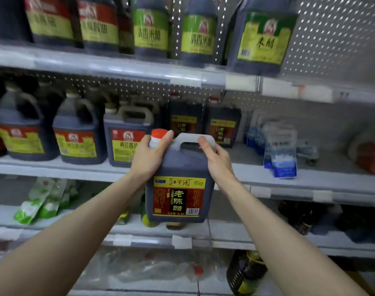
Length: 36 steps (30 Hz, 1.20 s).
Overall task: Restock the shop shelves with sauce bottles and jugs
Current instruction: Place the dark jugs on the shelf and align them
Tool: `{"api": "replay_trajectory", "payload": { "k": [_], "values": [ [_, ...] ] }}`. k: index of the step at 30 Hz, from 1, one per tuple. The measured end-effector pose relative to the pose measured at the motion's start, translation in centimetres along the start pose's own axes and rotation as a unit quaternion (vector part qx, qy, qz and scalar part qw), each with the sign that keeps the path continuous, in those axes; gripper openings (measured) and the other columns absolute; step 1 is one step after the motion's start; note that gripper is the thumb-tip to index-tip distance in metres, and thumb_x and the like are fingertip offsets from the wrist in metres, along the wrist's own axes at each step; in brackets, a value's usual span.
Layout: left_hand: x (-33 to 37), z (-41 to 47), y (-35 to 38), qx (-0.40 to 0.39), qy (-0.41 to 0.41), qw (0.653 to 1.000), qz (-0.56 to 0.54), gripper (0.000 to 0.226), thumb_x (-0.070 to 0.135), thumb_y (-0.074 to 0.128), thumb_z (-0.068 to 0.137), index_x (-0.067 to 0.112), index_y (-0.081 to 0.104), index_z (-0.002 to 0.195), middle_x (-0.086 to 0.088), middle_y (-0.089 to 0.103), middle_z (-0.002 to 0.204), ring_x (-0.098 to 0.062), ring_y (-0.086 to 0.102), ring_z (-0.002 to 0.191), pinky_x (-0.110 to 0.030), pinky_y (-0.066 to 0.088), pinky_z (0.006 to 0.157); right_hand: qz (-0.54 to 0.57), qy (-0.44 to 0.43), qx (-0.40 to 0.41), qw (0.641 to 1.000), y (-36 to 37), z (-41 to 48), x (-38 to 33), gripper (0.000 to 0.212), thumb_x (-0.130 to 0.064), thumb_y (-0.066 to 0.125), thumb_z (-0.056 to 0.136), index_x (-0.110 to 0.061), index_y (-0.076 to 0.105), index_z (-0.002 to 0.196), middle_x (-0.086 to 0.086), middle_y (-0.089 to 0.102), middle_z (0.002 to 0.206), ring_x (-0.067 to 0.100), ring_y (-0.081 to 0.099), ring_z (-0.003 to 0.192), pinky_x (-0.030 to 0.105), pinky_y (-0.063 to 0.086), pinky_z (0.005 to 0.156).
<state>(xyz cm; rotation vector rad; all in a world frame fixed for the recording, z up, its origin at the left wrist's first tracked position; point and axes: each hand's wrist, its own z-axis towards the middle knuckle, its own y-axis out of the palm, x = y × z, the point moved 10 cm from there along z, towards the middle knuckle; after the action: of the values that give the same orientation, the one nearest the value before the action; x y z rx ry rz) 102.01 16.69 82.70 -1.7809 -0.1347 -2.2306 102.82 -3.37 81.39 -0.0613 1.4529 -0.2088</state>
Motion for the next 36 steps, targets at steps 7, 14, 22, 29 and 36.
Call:
{"api": "replay_trajectory", "payload": {
  "k": [7, 14, 22, 29, 36],
  "values": [
    [6.9, 3.5, -0.1, -0.031, 0.045, 0.998, -0.007, 0.037, 0.06, 0.06, 0.082, 0.024, 0.055, 0.089, 0.004, 0.063, 0.093, -0.011, 0.061, 0.088, -0.03, 0.047, 0.079, -0.031, -0.06, 0.031, 0.997, -1.2, 1.5, -8.0, 0.037, -0.073, 0.054, 0.075, -0.039, 0.058, 0.088, -0.009, 0.063, 0.102, 0.019, 0.06, 0.104, 0.047, 0.046, 0.098],
    [5.5, 6.5, 1.0, -0.054, 0.042, 0.997, -0.021, 0.043, 0.059, 0.063, 0.081, 0.017, 0.056, 0.089, -0.001, 0.065, 0.09, -0.014, 0.063, 0.085, -0.03, 0.049, 0.075, -0.027, -0.047, 0.051, 0.997, -0.8, 3.4, -7.3, 0.044, -0.074, 0.053, 0.071, -0.035, 0.059, 0.091, -0.002, 0.066, 0.105, 0.02, 0.062, 0.101, 0.048, 0.048, 0.097],
    [1.3, 10.6, 3.6, -0.046, 0.019, 0.998, -0.028, 0.046, 0.057, 0.063, 0.082, 0.013, 0.059, 0.098, 0.0, 0.067, 0.094, -0.014, 0.064, 0.089, -0.031, 0.05, 0.081, -0.025, -0.021, 0.055, 0.998, -0.5, 8.7, -3.3, 0.054, -0.081, 0.052, 0.059, -0.035, 0.061, 0.086, -0.003, 0.067, 0.102, 0.019, 0.063, 0.099, 0.048, 0.049, 0.097],
    [-1.3, 15.6, 6.5, -0.015, 0.015, 0.999, -0.048, 0.045, 0.061, 0.069, 0.072, 0.03, 0.053, 0.101, 0.007, 0.063, 0.104, -0.015, 0.059, 0.104, -0.031, 0.043, 0.098, -0.009, 0.02, 0.068, 0.997, -1.8, 15.8, 0.5, 0.079, -0.072, 0.059, 0.074, -0.011, 0.054, 0.125, 0.009, 0.062, 0.124, 0.027, 0.058, 0.11, 0.043, 0.042, 0.103],
    [-3.2, 19.6, 8.4, 0.011, 0.027, 0.999, -0.046, 0.028, 0.056, 0.067, 0.079, 0.032, 0.058, 0.091, 0.007, 0.067, 0.102, -0.016, 0.061, 0.102, -0.037, 0.045, 0.098, -0.003, -0.018, 0.071, 0.997, -1.8, 20.8, 0.8, 0.063, -0.053, 0.057, 0.088, -0.017, 0.046, 0.139, 0.006, 0.047, 0.145, 0.027, 0.043, 0.131, 0.037, 0.031, 0.105]
  ]
}}
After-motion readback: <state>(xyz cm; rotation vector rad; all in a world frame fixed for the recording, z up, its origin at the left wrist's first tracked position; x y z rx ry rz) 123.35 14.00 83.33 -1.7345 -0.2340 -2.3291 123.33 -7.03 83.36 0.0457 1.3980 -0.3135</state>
